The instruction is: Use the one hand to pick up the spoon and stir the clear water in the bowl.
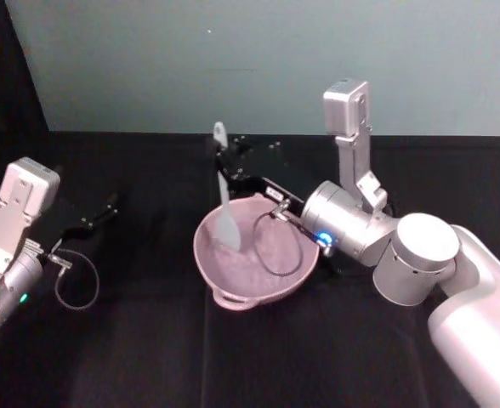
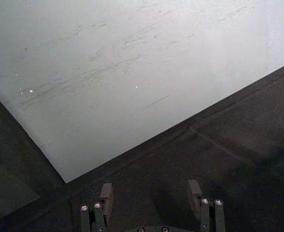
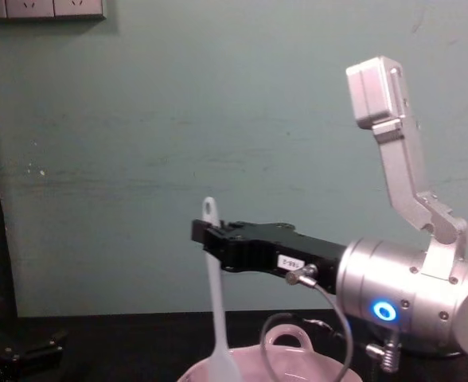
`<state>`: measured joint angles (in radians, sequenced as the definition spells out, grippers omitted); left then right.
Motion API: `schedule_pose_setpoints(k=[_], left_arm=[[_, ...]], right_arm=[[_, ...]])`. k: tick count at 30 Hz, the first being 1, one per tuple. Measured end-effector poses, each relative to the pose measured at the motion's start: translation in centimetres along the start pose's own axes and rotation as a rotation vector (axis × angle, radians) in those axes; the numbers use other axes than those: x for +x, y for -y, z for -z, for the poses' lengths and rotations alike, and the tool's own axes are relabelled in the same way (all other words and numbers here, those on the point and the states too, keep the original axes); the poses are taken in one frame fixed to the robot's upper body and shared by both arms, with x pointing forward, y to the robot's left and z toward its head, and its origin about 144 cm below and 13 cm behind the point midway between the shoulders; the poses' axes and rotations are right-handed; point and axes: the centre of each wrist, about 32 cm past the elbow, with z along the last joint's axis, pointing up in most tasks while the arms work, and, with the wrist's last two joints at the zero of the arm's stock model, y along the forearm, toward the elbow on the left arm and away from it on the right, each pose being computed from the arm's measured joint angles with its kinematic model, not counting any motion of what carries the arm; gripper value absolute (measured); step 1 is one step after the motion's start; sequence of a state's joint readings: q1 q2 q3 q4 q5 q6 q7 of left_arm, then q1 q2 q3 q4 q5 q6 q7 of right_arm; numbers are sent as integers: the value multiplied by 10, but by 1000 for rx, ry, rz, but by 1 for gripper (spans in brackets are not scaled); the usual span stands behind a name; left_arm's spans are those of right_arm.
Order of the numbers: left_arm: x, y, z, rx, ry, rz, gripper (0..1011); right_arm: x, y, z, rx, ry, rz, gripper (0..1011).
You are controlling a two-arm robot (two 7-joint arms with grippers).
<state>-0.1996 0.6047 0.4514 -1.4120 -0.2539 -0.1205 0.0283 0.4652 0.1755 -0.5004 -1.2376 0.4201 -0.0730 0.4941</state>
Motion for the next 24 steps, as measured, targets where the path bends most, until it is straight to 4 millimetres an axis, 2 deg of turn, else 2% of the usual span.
schedule_pose_setpoints(k=[5, 12, 19, 24], left_arm=[[0, 0, 0, 0, 0, 0, 1011], [0, 0, 0, 0, 0, 0, 1011], [0, 0, 0, 0, 0, 0, 1011], [0, 0, 0, 0, 0, 0, 1011]], right_arm=[[14, 9, 2, 2, -5, 57, 114], [28, 39, -5, 9, 14, 150, 114], [27, 62, -11, 2, 27, 185, 114], [19, 65, -12, -14, 35, 166, 114]])
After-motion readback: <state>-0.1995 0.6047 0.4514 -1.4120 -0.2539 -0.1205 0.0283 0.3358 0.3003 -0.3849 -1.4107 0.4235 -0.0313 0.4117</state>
